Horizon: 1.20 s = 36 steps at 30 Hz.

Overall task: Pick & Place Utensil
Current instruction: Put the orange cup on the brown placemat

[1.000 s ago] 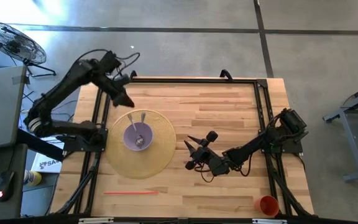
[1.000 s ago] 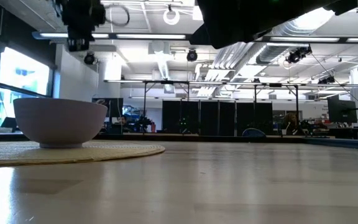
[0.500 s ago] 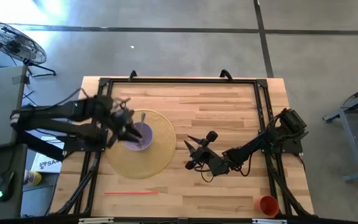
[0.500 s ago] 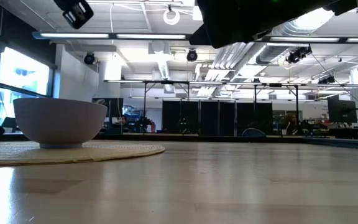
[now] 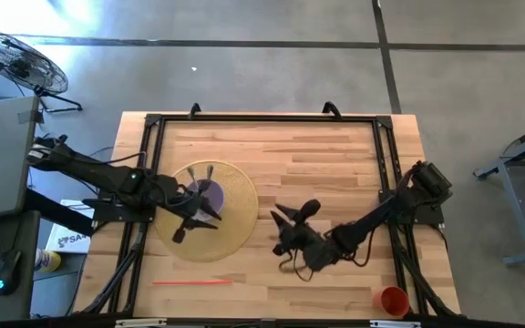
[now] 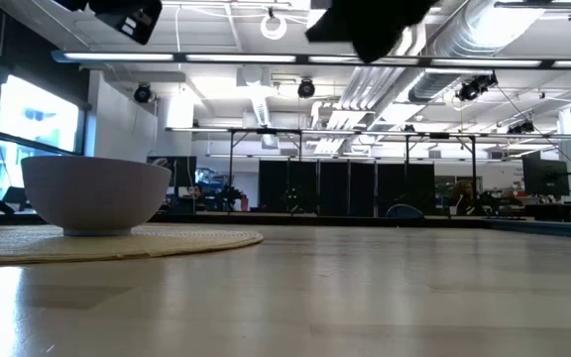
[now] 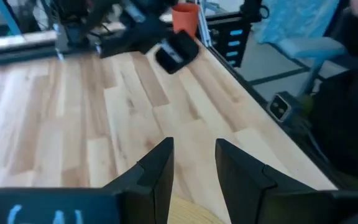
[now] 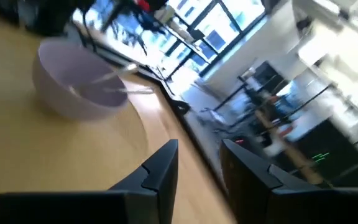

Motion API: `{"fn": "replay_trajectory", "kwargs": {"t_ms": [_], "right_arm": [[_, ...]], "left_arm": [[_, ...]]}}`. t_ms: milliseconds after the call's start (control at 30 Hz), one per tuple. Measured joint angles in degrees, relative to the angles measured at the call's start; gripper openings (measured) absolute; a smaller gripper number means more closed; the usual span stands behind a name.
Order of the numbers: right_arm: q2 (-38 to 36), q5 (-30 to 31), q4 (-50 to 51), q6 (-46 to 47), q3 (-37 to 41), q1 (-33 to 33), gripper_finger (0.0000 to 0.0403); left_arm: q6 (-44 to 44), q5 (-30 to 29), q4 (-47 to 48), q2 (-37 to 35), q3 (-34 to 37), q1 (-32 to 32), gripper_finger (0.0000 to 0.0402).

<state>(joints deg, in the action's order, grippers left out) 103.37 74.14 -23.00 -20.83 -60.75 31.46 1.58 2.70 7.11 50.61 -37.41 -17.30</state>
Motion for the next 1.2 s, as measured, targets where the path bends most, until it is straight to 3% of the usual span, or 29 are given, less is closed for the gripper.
{"fn": "replay_trajectory", "kwargs": {"t_ms": [133,433,600,867,967,1200], "right_arm": [[0.0,-2.1,19.8,3.3,-8.3,1.3,0.0122],[0.0,-26.9,61.1,34.9,-21.8,-1.8,0.0204],[0.0,-40.9,72.2,46.9,-23.3,-4.3,0.024],[1.5,-64.5,86.7,64.3,-23.3,-8.8,0.0246],[3.6,-72.1,90.2,65.9,-23.3,-10.0,0.0246],[11.2,-96.3,98.9,68.7,-23.3,-12.7,0.0246]], "left_arm": [[1.4,-2.7,-0.2,0.0,0.0,0.0,0.0115],[1.2,-3.7,0.8,0.1,0.0,0.0,0.0115],[1.2,-3.7,0.8,0.1,0.0,0.0,0.0115],[1.3,-3.8,0.1,0.1,0.0,0.0,0.0115],[4.3,-3.9,-0.8,0.1,0.0,0.0,0.0115],[13.9,-4.0,-3.6,0.0,0.0,0.0,0.0115]]}}
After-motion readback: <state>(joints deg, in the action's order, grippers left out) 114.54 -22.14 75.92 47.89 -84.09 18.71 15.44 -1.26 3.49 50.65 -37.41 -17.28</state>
